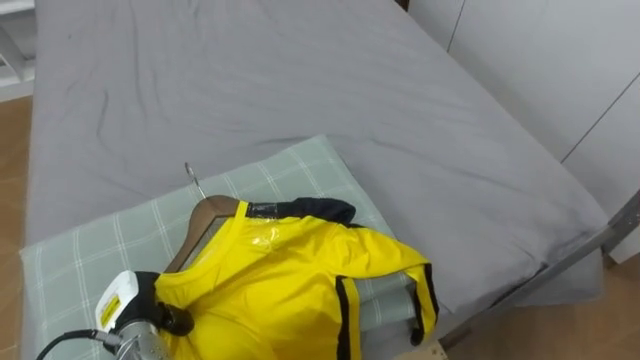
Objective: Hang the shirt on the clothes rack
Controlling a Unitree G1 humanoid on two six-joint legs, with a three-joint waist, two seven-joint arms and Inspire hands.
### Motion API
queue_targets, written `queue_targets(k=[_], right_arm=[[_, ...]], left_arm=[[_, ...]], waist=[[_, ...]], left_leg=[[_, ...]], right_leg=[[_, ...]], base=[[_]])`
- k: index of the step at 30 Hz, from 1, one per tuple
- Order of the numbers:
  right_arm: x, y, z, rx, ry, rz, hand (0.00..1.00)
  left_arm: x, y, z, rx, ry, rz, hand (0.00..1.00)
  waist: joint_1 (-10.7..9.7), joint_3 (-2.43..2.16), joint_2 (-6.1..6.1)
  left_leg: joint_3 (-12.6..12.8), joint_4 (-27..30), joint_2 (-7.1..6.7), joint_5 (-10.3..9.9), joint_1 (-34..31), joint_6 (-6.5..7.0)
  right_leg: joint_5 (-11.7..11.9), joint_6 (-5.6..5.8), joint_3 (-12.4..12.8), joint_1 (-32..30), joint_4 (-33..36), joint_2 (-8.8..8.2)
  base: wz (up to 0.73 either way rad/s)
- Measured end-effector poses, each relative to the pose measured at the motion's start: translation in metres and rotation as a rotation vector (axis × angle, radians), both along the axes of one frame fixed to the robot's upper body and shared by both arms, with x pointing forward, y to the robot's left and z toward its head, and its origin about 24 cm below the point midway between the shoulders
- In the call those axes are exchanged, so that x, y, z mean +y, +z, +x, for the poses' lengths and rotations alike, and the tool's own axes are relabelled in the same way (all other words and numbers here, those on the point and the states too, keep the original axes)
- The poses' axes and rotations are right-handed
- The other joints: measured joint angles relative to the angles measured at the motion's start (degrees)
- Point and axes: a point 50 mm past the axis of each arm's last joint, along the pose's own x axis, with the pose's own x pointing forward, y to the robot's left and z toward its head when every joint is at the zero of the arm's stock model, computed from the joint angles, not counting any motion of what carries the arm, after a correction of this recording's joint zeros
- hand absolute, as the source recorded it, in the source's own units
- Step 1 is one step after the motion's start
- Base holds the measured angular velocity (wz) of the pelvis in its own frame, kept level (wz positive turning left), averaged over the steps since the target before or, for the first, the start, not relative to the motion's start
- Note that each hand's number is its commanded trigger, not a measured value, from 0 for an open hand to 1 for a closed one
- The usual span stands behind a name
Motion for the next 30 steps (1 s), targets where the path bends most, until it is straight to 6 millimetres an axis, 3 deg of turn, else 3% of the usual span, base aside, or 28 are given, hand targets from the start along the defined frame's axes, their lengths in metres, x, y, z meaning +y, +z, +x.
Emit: queue_targets(k=[4,12,19,24,30], right_arm=[[-0.001,0.0,0.001,0.0,0.001,-0.004,0.0],[-0.007,0.001,-0.006,0.012,0.026,-0.048,0.0],[-0.015,0.002,-0.016,0.008,0.019,-0.073,0.0],[-0.019,0.0,-0.033,0.031,-0.025,-0.081,0.0],[-0.019,-0.001,-0.041,0.05,-0.009,-0.084,0.0]], left_arm=[[0.0,0.0,0.0,-0.004,0.016,-0.015,1.0],[-0.001,0.001,0.001,-0.024,0.033,-0.035,1.0],[-0.002,0.004,0.004,-0.057,0.018,-0.031,1.0],[-0.007,0.018,0.01,-0.207,-0.021,0.018,1.0],[-0.009,0.026,0.01,-0.292,-0.023,0.057,1.0]], waist=[[0.01,-0.08,0.06],[-0.54,-1.25,1.52],[0.27,-1.42,2.01],[1.61,-1.46,2.05],[1.5,-1.57,2.05]], left_leg=[[0.01,0.04,0.01,0.0,0.01,0.0],[-1.0,-0.07,0.2,0.0,1.03,0.0],[-1.35,-1.1,0.63,0.0,3.6,-0.03],[-1.37,-2.3,0.6,0.09,5.16,-0.17],[-1.93,-3.59,0.61,0.09,8.07,-0.21]], right_leg=[[0.0,0.0,-0.04,0.07,-0.01,0.0],[0.56,0.13,-1.3,2.86,-2.61,0.03],[1.55,0.03,-1.96,6.6,-5.83,0.44],[1.7,0.02,-1.89,8.08,-6.93,0.6],[2.22,0.05,-1.88,11.94,-9.65,0.94]], base=[[0.0],[0.07],[0.02],[0.0],[0.03]])
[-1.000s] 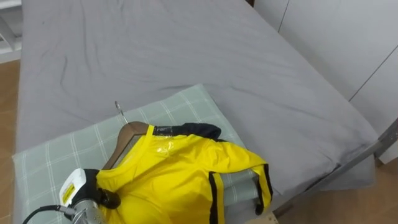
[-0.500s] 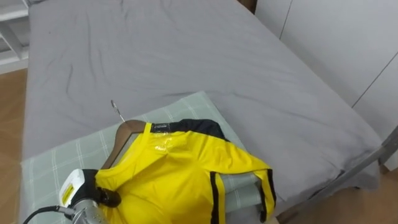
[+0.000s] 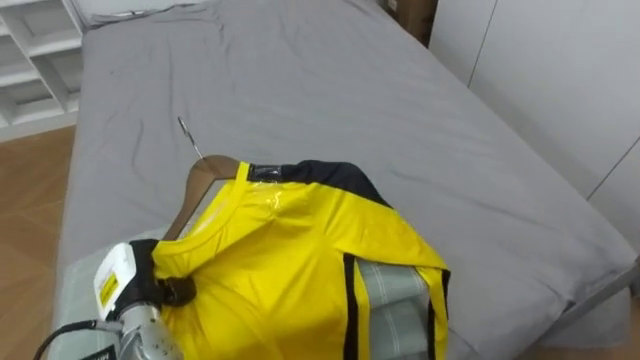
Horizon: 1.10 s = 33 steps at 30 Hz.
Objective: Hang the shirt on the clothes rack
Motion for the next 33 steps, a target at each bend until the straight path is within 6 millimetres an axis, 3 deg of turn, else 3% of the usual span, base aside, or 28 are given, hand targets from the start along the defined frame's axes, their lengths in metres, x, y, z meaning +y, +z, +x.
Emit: queue_targets(k=[5,10,12,15,16,26,31,33], right_arm=[[0.0,0.0,-0.004,0.011,0.004,-0.002,0.0],[-0.001,0.0,-0.008,0.02,0.002,-0.007,0.0],[-0.003,0.0,-0.01,0.028,0.002,-0.011,0.0],[-0.006,0.001,-0.012,0.036,0.007,-0.03,0.0],[-0.006,0.001,-0.013,0.039,0.008,-0.032,0.0],[-0.009,0.002,-0.011,0.074,0.1,-0.103,0.0],[-0.015,0.006,0.008,0.075,0.217,-0.214,0.0],[-0.019,0.01,0.019,0.049,0.244,-0.285,0.0]], left_arm=[[-0.004,0.005,-0.009,-0.078,-0.035,0.01,1.0],[-0.013,0.032,0.002,-0.244,-0.075,0.054,1.0],[-0.016,0.042,0.004,-0.306,-0.079,0.057,1.0],[-0.018,0.048,-0.002,-0.361,-0.093,0.094,1.0],[-0.018,0.048,-0.004,-0.371,-0.096,0.103,1.0],[-0.019,0.049,-0.014,-0.407,-0.109,0.169,1.0],[-0.018,0.051,-0.015,-0.44,-0.091,0.184,1.0],[-0.015,0.05,-0.017,-0.439,-0.088,0.193,1.0]], waist=[[0.36,-0.06,0.06],[1.85,-0.33,0.43],[2.68,-0.55,0.63],[2.86,-1.35,1.05],[2.86,-1.38,1.09],[3.06,-0.96,0.44],[3.04,-0.48,-0.31],[3.1,-0.52,-0.6]], left_leg=[[-1.03,-0.31,-0.12,-0.01,1.56,-0.01],[-1.97,-0.44,-0.27,-0.02,2.53,-0.03],[-2.31,-1.91,-0.48,0.03,4.95,-0.11],[-2.35,-3.74,-0.84,0.22,7.33,-0.37],[-2.33,-4.13,-0.91,0.27,7.79,-0.42],[-2.97,-4.28,-1.13,0.31,8.43,-0.45],[-2.82,-4.32,-1.2,0.31,8.58,-0.45],[-2.94,-4.33,-1.24,0.3,8.55,-0.45]], right_leg=[[0.3,-0.03,-0.04,2.27,-1.14,0.08],[0.43,-0.07,-0.43,4.03,-2.29,0.08],[0.45,-0.05,-0.19,5.8,-3.29,0.1],[0.38,0.06,-0.42,7.62,-4.32,-0.09],[0.33,0.14,-0.4,7.81,-4.32,-0.14],[0.24,0.24,-1.44,8.86,-4.34,-0.4],[0.23,0.26,-1.63,9.2,-4.49,-0.46],[0.25,0.29,-1.7,9.39,-5.01,-0.46]], base=[[0.0],[0.08],[-0.03],[0.0],[0.0],[0.02],[0.01],[0.03]])
